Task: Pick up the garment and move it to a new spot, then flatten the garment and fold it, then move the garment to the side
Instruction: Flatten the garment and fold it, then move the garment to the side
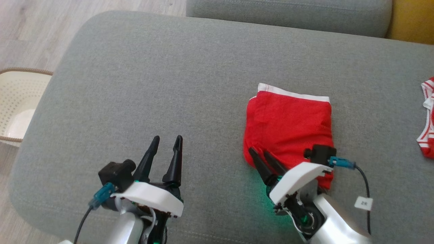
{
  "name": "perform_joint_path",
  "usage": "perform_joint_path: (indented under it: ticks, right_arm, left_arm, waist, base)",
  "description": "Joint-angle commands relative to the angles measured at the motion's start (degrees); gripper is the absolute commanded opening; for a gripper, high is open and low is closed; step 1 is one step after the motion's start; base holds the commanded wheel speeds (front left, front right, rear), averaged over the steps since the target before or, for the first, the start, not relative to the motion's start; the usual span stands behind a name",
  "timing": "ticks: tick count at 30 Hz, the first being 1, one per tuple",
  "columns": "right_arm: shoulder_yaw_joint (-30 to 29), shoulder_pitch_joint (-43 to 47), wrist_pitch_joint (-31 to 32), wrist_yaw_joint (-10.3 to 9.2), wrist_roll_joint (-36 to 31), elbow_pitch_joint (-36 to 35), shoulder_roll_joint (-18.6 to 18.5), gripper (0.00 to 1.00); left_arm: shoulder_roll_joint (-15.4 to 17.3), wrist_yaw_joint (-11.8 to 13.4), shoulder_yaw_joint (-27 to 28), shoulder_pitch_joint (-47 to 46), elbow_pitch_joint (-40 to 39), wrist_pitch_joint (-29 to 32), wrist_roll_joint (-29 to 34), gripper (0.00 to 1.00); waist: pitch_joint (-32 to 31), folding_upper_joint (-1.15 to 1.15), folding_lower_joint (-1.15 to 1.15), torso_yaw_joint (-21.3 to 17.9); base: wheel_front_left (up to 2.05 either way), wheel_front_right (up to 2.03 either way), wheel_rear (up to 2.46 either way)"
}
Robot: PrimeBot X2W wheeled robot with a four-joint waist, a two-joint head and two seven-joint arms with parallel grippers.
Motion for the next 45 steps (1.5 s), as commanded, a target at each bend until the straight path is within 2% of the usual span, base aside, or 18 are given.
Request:
perform_joint_path:
  ticks: [1, 5, 8, 14, 15, 20, 23, 27, 31, 45]
  right_arm:
    - [1.67, -2.73, -0.41, 0.39, 0.71, -0.94, 0.23, 1.0]
    - [2.33, -4.65, -2.73, 0.39, 1.36, -0.64, 0.23, 1.0]
    - [2.07, -6.2, -5.56, 0.39, -1.73, -1.18, 0.15, 1.0]
    - [-0.66, -7.64, -14.51, 0.39, -17.88, -4.25, -5.14, 1.0]
    - [-0.66, -7.64, -14.51, 0.39, -17.88, -4.25, -5.14, 1.0]
    - [-7.49, -5.18, -17.32, 0.39, -32.42, -9.25, -8.65, 1.0]
    - [-13.0, -1.55, -17.82, 0.39, -38.52, -12.72, -8.13, 1.0]
    - [-19.72, 3.42, -18.31, 0.39, -43.52, -17.35, -5.47, 1.0]
    - [-23.35, 6.83, -18.59, 0.39, -48.49, -20.3, -3.68, 1.0]
    - [-25.17, 9.07, -17.75, 0.39, -50.99, -21.9, -0.93, 1.0]
  left_arm:
    - [0.28, 0.43, 1.73, -2.52, -1.73, -0.7, -0.43, 1.0]
    - [0.28, 0.33, 2.3, -2.5, -1.71, -0.7, 0.2, 1.0]
    - [0.28, 0.11, 3.01, -2.56, -1.89, -0.7, 0.8, 1.0]
    - [0.28, 0.02, 4.15, -3.44, -2.99, -0.7, 0.61, 1.0]
    - [0.28, 0.02, 4.15, -3.44, -2.99, -0.7, 0.61, 1.0]
    - [0.28, 0.18, 4.62, -4.56, -3.99, -0.7, 0.42, 1.0]
    - [0.28, 0.38, 4.82, -4.94, -4.32, -0.7, 0.39, 1.0]
    - [0.28, 0.33, 5.38, -4.83, -4.78, -0.7, 0.84, 1.0]
    - [0.28, -0.05, 5.66, -3.89, -5.31, -0.7, 2.65, 1.0]
    - [0.28, -0.28, 5.54, -2.89, -5.95, -0.7, 2.54, 1.0]
  waist:
    - [-0.01, 0.0, 0.0, -0.43]
    - [-0.31, 0.0, 0.0, -2.02]
    - [-0.71, 0.0, 0.0, -3.62]
    - [-1.56, 0.0, 0.0, -6.83]
    - [-1.56, 0.0, 0.0, -6.83]
    - [-1.72, 0.0, 0.0, -9.27]
    - [-1.71, 0.0, 0.0, -10.41]
    - [-1.47, 0.0, 0.0, -11.62]
    - [-1.33, 0.0, 0.0, -12.47]
    - [-0.4, 0.0, 0.0, -12.2]
  base:
    - [0.0, 0.0, 0.0]
    - [0.0, 0.0, 0.0]
    - [0.0, 0.0, 0.0]
    - [0.0, 0.0, 0.0]
    - [0.0, 0.0, 0.0]
    - [0.0, 0.0, 0.0]
    - [0.0, 0.0, 0.0]
    - [0.0, 0.0, 0.0]
    - [0.0, 0.0, 0.0]
    - [0.0, 0.0, 0.0]
